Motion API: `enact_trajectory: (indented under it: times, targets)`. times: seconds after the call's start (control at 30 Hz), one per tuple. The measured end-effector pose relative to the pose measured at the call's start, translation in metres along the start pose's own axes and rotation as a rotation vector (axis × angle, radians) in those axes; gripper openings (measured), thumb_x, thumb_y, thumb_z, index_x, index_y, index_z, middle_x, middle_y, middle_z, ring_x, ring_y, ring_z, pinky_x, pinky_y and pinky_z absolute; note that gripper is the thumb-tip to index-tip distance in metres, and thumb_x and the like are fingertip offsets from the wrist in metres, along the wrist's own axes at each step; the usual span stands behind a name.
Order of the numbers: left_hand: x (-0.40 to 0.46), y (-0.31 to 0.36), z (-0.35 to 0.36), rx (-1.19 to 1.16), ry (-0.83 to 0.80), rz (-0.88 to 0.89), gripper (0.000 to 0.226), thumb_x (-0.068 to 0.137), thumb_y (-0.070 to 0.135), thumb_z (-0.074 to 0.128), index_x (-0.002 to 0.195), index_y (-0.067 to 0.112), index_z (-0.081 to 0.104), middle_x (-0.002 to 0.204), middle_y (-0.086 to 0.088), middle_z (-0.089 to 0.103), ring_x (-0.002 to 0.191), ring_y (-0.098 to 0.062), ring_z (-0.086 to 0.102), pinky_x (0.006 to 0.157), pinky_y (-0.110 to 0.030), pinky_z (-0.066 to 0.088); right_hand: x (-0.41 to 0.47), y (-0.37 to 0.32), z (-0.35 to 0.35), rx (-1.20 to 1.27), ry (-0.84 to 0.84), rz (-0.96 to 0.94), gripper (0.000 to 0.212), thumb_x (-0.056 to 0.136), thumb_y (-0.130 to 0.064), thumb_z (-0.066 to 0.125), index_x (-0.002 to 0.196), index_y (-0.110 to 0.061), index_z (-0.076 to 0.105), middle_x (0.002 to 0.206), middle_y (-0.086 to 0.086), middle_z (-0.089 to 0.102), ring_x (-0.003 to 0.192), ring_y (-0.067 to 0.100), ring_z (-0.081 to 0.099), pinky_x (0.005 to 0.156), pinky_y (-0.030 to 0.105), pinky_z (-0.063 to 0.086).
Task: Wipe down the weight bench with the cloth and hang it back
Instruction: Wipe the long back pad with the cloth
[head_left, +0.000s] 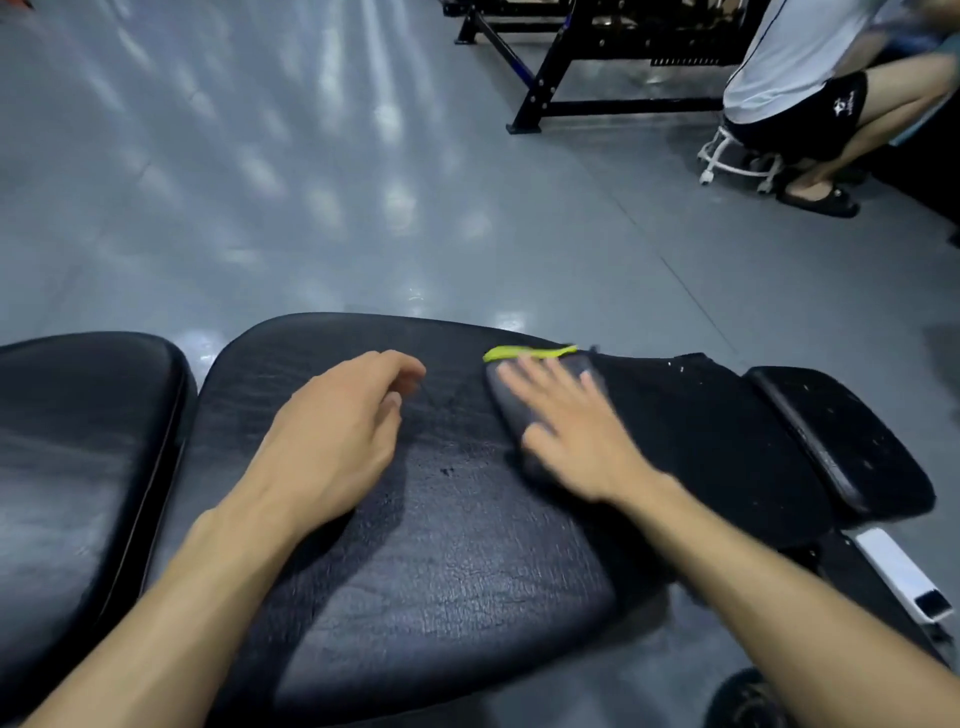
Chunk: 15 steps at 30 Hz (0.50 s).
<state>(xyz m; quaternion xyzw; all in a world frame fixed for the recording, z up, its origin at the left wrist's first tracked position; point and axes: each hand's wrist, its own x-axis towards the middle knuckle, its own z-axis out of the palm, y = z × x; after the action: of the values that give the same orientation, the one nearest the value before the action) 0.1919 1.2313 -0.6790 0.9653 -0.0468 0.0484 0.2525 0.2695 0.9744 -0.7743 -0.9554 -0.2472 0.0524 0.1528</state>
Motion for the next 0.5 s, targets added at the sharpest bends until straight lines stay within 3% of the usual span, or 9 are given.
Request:
enact_trajectory:
  times: [0.07, 0.13, 0.2, 0.3, 0.37, 0.43, 0.5]
  targets:
    - [-0.003, -0.004, -0.002, 0.000, 0.009, -0.014, 0.035, 0.099, 0.011, 0.050, 0.130, 0.027, 0.060, 0.124, 0.011, 0.068, 0.117, -0.015, 0.063, 0.100, -0.042, 0.050, 0.040, 0.021, -0.013, 0.042, 0.014, 0.267, 0.063, 0.101, -0.035, 0.024, 0.163, -0.033, 0.014, 0.172, -0.003, 0.007, 0.158, 0.021, 0.004, 0.125, 0.052, 0.001]
    - [-0.005, -0.009, -0.005, 0.011, 0.024, -0.030, 0.035, 0.099, 0.011, 0.050, 0.130, 0.026, 0.059, 0.124, 0.010, 0.068, 0.116, -0.016, 0.063, 0.100, -0.041, 0.050, 0.071, 0.015, -0.013, 0.095, 0.031, 0.393, 0.059, 0.104, -0.029, 0.024, 0.163, -0.030, 0.015, 0.172, -0.002, 0.008, 0.157, 0.021, 0.004, 0.125, 0.051, 0.000]
    - [-0.005, -0.012, -0.007, 0.025, 0.041, -0.044, 0.035, 0.099, 0.011, 0.050, 0.129, 0.026, 0.060, 0.123, 0.009, 0.068, 0.115, -0.017, 0.064, 0.099, -0.041, 0.051, 0.074, -0.012, -0.005, 0.112, 0.022, 0.302, 0.061, 0.103, -0.031, 0.025, 0.163, -0.031, 0.014, 0.172, -0.003, 0.004, 0.158, 0.021, 0.001, 0.126, 0.048, -0.003]
    - [-0.002, -0.012, -0.007, 0.023, 0.036, -0.059, 0.035, 0.098, 0.009, 0.050, 0.128, 0.024, 0.061, 0.122, 0.006, 0.069, 0.115, -0.020, 0.064, 0.098, -0.043, 0.051, 0.023, -0.058, 0.011, 0.126, 0.014, -0.159, 0.074, 0.089, -0.038, 0.027, 0.162, -0.036, 0.014, 0.172, -0.007, 0.002, 0.158, 0.017, -0.004, 0.126, 0.040, -0.008]
    - [0.002, -0.013, -0.007, 0.012, 0.035, -0.068, 0.035, 0.098, 0.009, 0.050, 0.128, 0.023, 0.061, 0.122, 0.005, 0.069, 0.116, -0.021, 0.064, 0.099, -0.043, 0.050, -0.012, -0.062, 0.014, 0.136, -0.043, -0.357, 0.080, 0.084, -0.039, 0.034, 0.161, -0.041, 0.011, 0.171, -0.013, 0.002, 0.158, 0.013, -0.004, 0.125, 0.036, -0.012]
    - [0.002, -0.016, -0.011, -0.006, 0.060, -0.088, 0.035, 0.098, 0.009, 0.050, 0.128, 0.024, 0.061, 0.122, 0.008, 0.069, 0.117, -0.017, 0.063, 0.100, -0.041, 0.050, -0.014, -0.035, 0.005, 0.096, -0.065, -0.295, 0.083, 0.082, -0.044, 0.033, 0.160, -0.045, 0.005, 0.169, -0.019, -0.002, 0.157, 0.010, -0.006, 0.125, 0.042, -0.011]
    - [-0.001, -0.018, -0.015, -0.022, 0.084, -0.093, 0.036, 0.098, 0.009, 0.050, 0.128, 0.025, 0.062, 0.121, 0.010, 0.069, 0.116, -0.015, 0.064, 0.101, -0.040, 0.050, -0.002, 0.001, -0.004, 0.043, -0.051, -0.028, 0.079, 0.084, -0.050, 0.032, 0.156, -0.049, 0.000, 0.168, -0.019, -0.009, 0.157, 0.015, -0.010, 0.125, 0.054, -0.007]
